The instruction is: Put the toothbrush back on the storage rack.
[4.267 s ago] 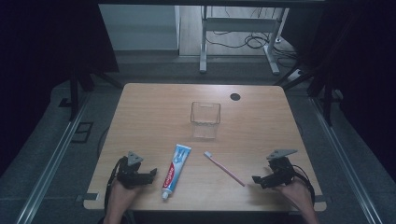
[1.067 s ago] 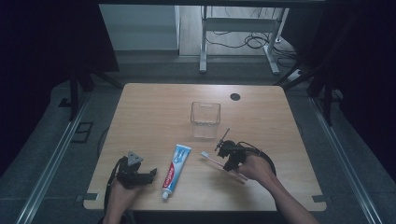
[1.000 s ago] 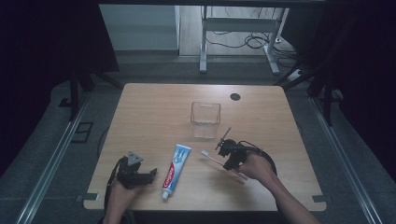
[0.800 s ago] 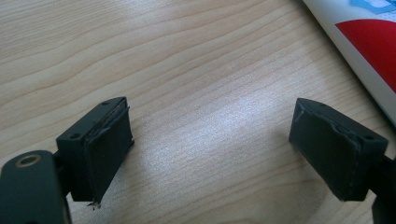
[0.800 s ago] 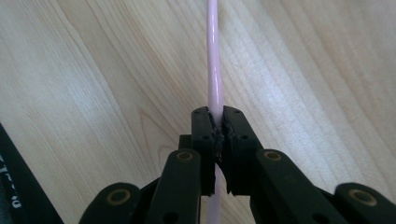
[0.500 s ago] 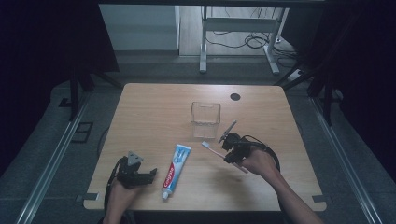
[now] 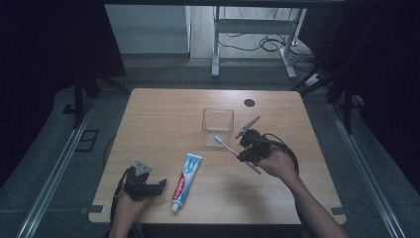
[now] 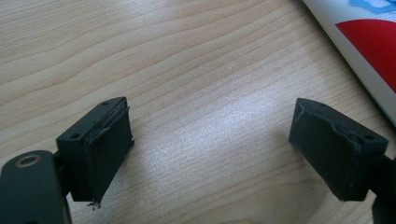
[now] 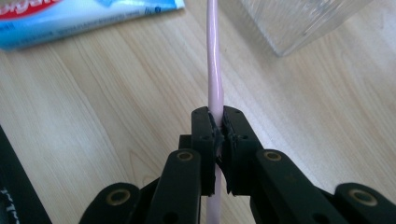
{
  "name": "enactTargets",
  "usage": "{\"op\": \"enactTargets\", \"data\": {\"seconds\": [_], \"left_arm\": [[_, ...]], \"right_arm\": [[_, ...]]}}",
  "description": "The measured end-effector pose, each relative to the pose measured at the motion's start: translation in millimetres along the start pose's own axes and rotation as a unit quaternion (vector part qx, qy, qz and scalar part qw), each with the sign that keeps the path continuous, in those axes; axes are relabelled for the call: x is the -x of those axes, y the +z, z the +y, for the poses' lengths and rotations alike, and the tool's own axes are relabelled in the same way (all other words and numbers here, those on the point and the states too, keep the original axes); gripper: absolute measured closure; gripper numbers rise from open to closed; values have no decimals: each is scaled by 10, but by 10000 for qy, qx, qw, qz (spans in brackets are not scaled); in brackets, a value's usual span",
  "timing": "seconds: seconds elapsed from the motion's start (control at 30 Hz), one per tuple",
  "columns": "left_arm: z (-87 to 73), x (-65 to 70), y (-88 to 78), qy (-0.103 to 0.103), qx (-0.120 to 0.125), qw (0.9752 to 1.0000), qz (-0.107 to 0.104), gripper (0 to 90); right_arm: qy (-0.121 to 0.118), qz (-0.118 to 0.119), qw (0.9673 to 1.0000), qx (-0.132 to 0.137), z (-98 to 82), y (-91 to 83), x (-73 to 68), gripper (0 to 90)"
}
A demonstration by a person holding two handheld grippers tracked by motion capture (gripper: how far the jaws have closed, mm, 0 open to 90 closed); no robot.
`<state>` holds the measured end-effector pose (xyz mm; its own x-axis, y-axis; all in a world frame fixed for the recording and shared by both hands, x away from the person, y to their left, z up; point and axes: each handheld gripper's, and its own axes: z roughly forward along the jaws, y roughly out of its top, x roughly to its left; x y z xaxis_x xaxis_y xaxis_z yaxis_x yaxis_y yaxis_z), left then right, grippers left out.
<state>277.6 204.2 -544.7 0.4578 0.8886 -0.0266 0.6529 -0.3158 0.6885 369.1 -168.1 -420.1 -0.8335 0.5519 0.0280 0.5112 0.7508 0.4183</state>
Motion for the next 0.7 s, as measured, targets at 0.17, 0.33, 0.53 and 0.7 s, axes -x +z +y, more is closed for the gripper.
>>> {"op": "enactTargets", "data": {"seconds": [0.17, 0.33, 0.53, 0.7], "left_arm": [[0, -1, 0, 4, -1, 10000, 0, 130], [0, 1, 0, -8, -1, 10000, -3, 130], [0, 1, 0, -8, 0, 10000, -5, 130], [1, 0, 1, -7, -1, 10000, -4, 131]], "right_arm": [[116, 12, 9998, 187, 36, -63, 67, 835], [222, -3, 9989, 425, 80, -129, 131, 835], [297, -34, 9973, 678, 137, -184, 208, 835], [343, -54, 9959, 836, 189, -186, 261, 835]]}}
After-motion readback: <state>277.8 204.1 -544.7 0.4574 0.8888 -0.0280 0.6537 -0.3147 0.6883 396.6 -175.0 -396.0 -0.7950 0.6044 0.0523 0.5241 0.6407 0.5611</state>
